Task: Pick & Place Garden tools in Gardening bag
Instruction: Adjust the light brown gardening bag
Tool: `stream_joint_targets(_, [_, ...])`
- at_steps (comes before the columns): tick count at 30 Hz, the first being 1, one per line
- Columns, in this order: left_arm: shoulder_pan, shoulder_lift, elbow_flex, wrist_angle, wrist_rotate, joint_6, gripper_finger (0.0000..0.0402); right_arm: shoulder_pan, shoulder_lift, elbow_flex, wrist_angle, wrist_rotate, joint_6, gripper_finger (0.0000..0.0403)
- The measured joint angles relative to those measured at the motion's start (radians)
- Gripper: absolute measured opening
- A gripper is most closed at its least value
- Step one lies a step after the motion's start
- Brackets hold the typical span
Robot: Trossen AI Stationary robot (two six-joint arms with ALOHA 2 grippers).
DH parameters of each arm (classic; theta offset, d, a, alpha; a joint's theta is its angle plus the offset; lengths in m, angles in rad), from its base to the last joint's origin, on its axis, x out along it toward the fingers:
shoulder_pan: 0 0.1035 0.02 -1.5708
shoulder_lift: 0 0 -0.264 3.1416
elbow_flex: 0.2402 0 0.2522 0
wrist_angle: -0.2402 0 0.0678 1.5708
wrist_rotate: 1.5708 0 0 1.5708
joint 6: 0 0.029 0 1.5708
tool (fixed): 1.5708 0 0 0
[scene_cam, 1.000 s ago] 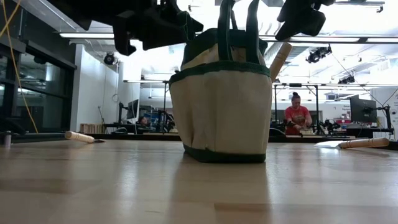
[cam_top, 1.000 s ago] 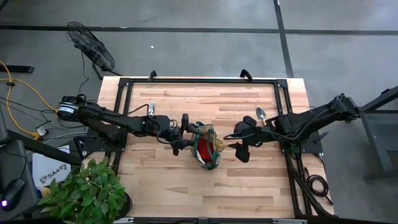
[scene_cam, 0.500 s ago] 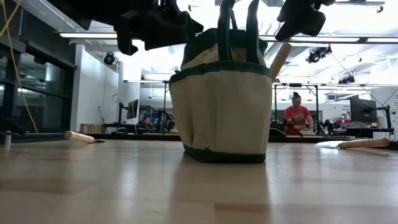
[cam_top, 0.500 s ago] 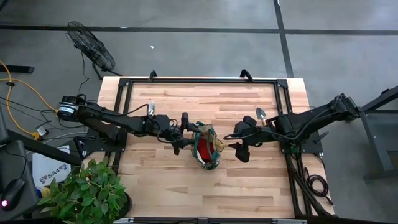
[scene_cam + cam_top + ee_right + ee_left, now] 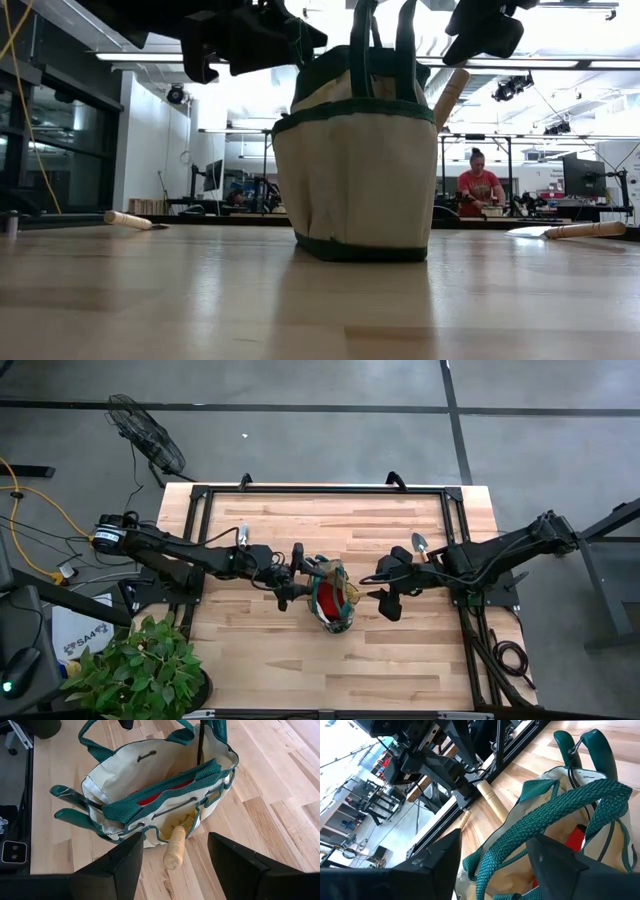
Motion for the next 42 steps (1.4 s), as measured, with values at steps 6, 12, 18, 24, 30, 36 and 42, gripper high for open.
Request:
stream_joint_targets(6, [0.0, 0.0, 0.0, -0.004, 0.0, 0.001, 0.0147, 0.0, 0.0, 0.0, 0.0, 0.0, 0.0, 0.0215])
stream_joint_targets(12, [0.0, 0.0, 0.0, -0.006, 0.0, 0.002, 0.0078, 0.0, 0.0, 0.0, 0.0, 0.0, 0.0, 0.0215])
stream_joint_targets(18, [0.0, 0.0, 0.0, -0.023, -0.001, -0.023, 0.0016, 0.0, 0.0, 0.0, 0.0, 0.0, 0.0, 0.0215])
stream_joint_targets(24, [0.0, 0.0, 0.0, -0.029, -0.005, -0.079, 0.0011, 0.0, 0.0, 0.0, 0.0, 0.0, 0.0, 0.0215])
stream_joint_targets(30, [0.0, 0.0, 0.0, -0.021, -0.099, -0.163, 0.0005, 0.0, 0.0, 0.0, 0.0, 0.0, 0.003, 0.0215])
stream_joint_targets(36, [-0.001, 0.0, 0.0, 0.028, -0.203, -0.234, 0.0003, 0.0, 0.0, 0.0, 0.0, 0.001, 0.018, 0.0215])
stream_joint_targets(42, [-0.001, 0.0, 0.0, 0.035, -0.289, -0.274, 0.0002, 0.0, 0.0, 0.0, 0.0, 0.008, 0.042, 0.0215])
